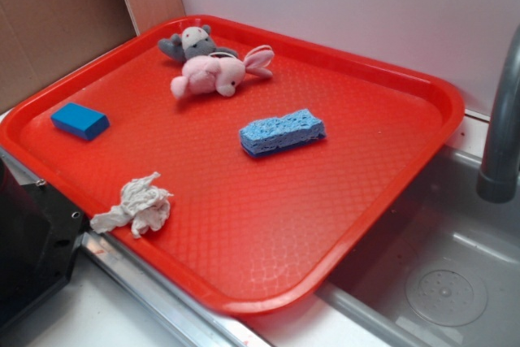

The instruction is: Grab the white paper.

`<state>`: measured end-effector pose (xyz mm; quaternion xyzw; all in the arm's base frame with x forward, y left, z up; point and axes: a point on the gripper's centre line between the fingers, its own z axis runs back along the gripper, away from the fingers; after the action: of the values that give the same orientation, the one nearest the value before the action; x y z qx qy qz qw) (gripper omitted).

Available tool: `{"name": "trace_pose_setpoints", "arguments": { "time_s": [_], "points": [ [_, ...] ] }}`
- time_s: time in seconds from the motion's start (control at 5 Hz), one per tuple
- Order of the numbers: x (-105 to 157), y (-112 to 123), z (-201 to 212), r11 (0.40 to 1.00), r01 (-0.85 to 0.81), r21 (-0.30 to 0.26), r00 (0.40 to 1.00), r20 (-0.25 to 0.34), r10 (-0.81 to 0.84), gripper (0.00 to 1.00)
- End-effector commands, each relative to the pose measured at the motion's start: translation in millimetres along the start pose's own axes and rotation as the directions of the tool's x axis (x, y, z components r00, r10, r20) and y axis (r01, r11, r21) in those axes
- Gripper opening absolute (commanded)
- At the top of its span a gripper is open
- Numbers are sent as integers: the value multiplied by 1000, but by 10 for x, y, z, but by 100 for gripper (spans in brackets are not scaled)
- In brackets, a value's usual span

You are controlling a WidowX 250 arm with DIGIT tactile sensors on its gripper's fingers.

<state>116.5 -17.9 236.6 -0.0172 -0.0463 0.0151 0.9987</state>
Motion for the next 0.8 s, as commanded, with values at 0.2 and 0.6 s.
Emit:
{"name": "trace_pose_setpoints", "arguments": {
  "time_s": [0.2, 0.6],
  "points": [
    [40, -47, -201, 999, -47, -8, 999, 9, 47, 100],
    [98, -175, -761, 995, -101, 10, 995, -9, 101, 100]
  ]
}}
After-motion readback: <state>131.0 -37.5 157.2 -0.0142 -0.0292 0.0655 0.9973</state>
